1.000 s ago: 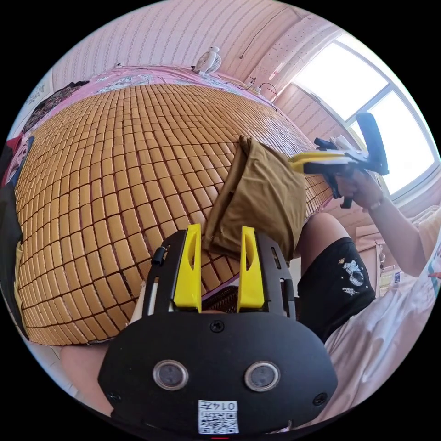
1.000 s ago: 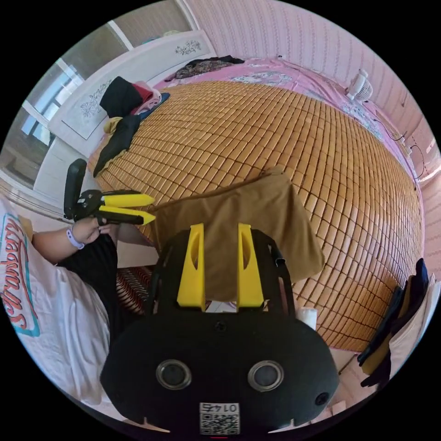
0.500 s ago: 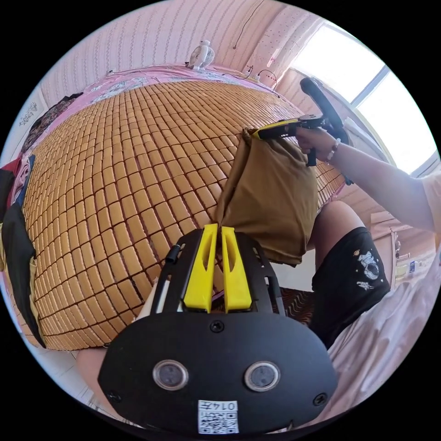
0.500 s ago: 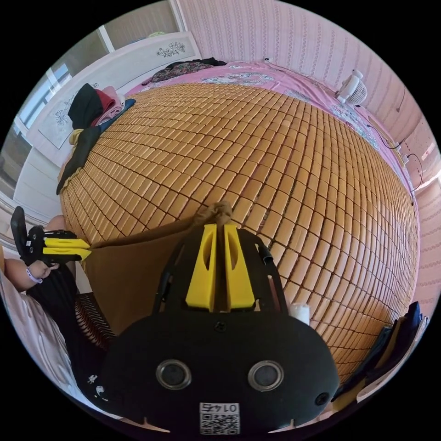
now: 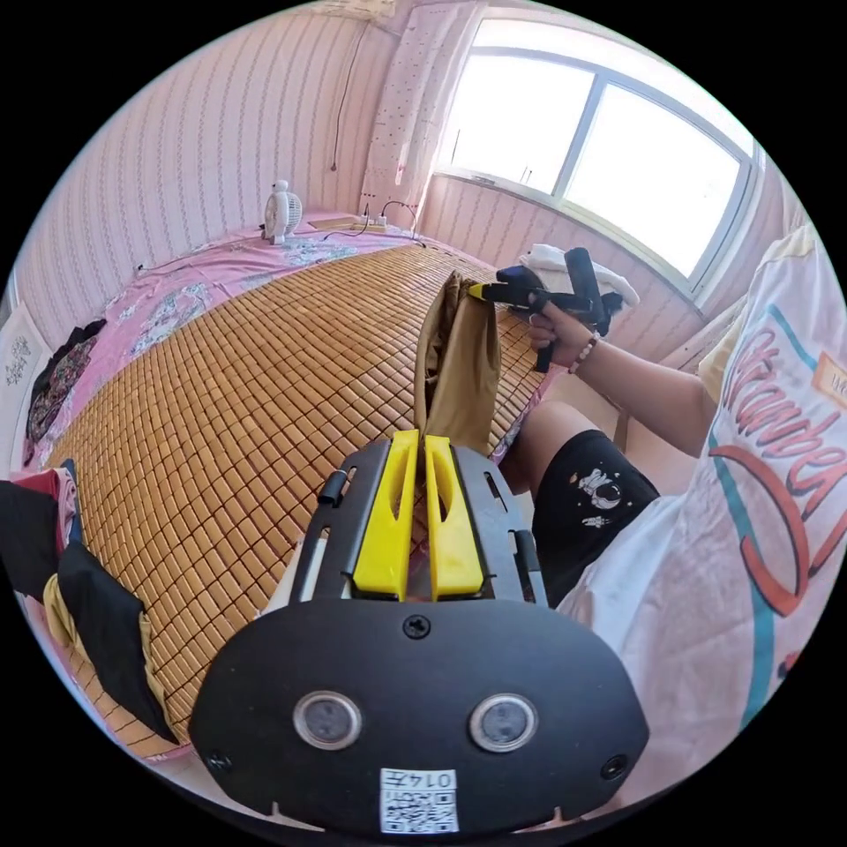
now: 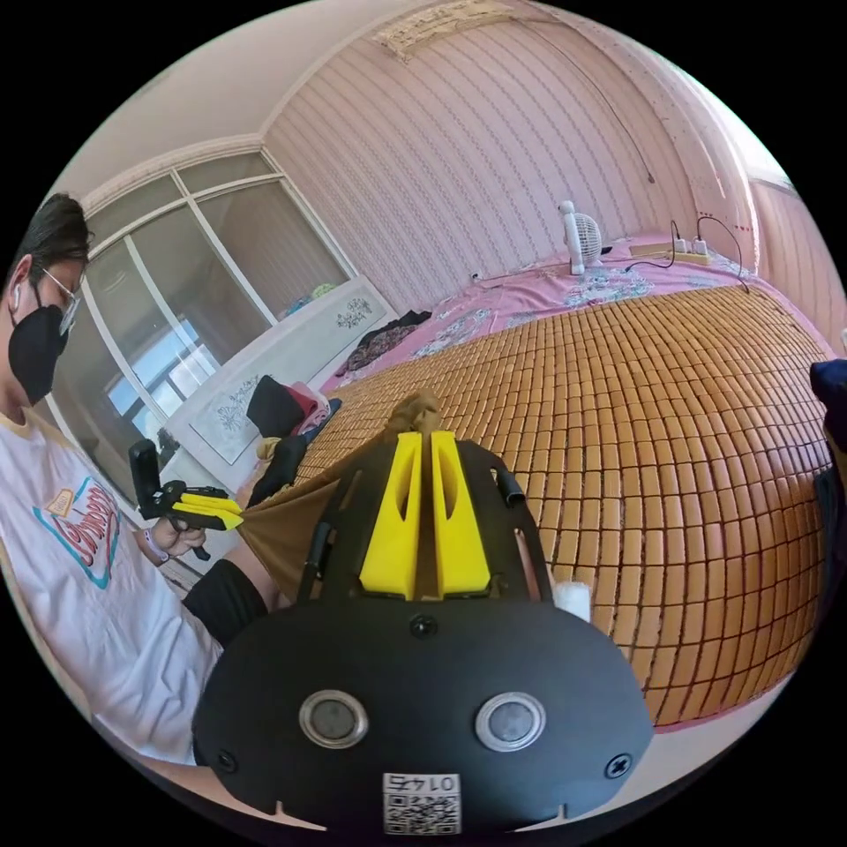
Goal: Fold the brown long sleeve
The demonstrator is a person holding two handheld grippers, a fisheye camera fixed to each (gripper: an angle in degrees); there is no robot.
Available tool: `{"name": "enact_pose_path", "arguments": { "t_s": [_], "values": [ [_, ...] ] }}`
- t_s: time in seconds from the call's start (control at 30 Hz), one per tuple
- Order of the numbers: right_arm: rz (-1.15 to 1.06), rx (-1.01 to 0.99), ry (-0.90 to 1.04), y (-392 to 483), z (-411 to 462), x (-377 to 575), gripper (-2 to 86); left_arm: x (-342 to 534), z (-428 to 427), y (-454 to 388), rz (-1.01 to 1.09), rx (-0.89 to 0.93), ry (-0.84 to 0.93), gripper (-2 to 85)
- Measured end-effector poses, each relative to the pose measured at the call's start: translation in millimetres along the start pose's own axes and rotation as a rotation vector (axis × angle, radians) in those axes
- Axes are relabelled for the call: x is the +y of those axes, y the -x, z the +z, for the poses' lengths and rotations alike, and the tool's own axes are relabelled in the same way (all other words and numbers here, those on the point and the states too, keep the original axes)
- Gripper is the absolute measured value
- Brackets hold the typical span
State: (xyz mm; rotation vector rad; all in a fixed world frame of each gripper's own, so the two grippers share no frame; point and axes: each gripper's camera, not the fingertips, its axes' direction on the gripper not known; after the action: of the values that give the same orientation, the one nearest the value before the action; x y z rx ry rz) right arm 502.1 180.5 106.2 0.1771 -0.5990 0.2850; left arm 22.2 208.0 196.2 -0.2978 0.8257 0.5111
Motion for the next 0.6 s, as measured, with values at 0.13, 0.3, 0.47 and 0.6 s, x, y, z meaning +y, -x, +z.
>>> {"name": "enact_pose_path", "arguments": {
  "t_s": [0.13,0.3,0.47,0.6],
  "values": [
    [0.012,0.016,-0.099,-2.1,-52.7,11.2,0.7,-14.4,-26.4,-25.1,0.061,0.012,-0.066,-1.0],
    [-0.017,0.053,-0.185,-2.8,-101.5,6.5,0.8,-41.0,-42.0,-42.8,0.137,0.019,-0.126,-1.0],
    [-0.073,0.097,-0.231,-6.8,-136.1,-7.0,0.8,-72.8,-45.1,-44.4,0.225,0.032,-0.209,-1.0],
    [-0.132,0.158,-0.243,-11.4,-153.7,-22.1,0.8,-98.2,-37.8,-41.9,0.257,0.037,-0.242,-1.0]
  ]
}}
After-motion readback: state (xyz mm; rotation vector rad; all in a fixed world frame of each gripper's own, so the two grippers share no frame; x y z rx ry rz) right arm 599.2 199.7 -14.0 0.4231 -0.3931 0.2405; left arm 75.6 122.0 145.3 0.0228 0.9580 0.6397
